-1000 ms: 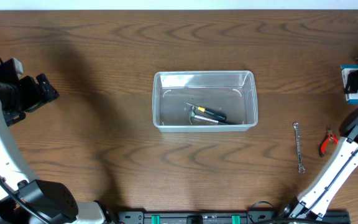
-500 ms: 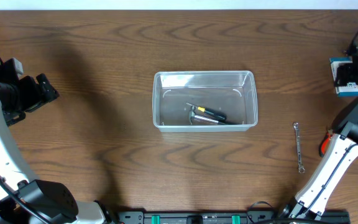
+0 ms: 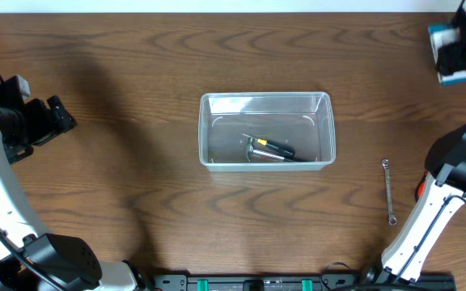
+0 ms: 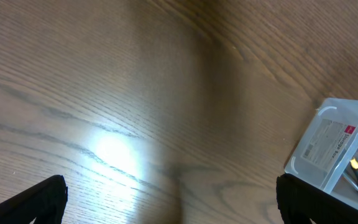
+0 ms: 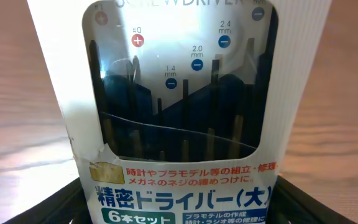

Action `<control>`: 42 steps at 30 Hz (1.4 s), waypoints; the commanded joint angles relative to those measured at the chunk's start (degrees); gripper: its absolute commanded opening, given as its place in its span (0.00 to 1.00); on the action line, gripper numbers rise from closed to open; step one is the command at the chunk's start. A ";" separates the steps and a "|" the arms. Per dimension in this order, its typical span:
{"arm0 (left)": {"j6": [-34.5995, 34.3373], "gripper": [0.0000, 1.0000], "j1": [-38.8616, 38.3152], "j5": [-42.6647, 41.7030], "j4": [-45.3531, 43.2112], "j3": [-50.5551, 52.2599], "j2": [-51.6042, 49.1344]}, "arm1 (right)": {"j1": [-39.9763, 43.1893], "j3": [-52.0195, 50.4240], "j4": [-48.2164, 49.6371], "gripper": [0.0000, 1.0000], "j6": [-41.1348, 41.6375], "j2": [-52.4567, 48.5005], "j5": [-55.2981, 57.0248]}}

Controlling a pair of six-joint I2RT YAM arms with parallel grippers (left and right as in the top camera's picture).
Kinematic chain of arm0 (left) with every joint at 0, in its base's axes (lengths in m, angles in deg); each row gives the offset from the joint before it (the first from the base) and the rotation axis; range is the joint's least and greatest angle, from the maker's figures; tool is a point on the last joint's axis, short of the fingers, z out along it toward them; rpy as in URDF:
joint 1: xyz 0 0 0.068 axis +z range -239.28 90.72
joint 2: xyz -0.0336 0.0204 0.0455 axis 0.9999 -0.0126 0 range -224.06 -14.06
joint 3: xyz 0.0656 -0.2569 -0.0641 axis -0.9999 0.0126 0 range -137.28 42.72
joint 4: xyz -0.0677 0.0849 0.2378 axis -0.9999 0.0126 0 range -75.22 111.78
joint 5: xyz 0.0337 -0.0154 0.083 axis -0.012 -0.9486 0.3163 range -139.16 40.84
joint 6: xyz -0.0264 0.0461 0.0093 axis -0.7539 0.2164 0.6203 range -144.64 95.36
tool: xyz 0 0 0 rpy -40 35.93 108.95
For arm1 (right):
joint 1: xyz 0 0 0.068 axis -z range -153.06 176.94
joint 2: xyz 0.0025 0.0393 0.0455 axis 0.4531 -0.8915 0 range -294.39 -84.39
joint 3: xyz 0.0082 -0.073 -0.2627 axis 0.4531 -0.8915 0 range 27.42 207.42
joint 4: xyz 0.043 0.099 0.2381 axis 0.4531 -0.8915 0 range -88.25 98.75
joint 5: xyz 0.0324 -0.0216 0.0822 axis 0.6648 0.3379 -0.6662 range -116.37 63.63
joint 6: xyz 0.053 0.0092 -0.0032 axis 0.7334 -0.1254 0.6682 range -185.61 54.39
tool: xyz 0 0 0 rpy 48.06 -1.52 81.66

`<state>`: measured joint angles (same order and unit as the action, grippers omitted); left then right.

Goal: Pack container

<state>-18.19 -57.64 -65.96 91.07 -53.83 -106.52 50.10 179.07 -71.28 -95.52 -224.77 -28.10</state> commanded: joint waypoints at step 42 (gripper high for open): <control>0.81 0.98 0.22 -0.55 0.13 0.00 -0.04 | -52.22 -24.17 -12.04 0.36 -16.04 18.18 -6.19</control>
<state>-18.19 -57.64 -65.94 91.07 -53.83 -106.52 -2.18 157.39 -84.08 -110.69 -207.44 -34.66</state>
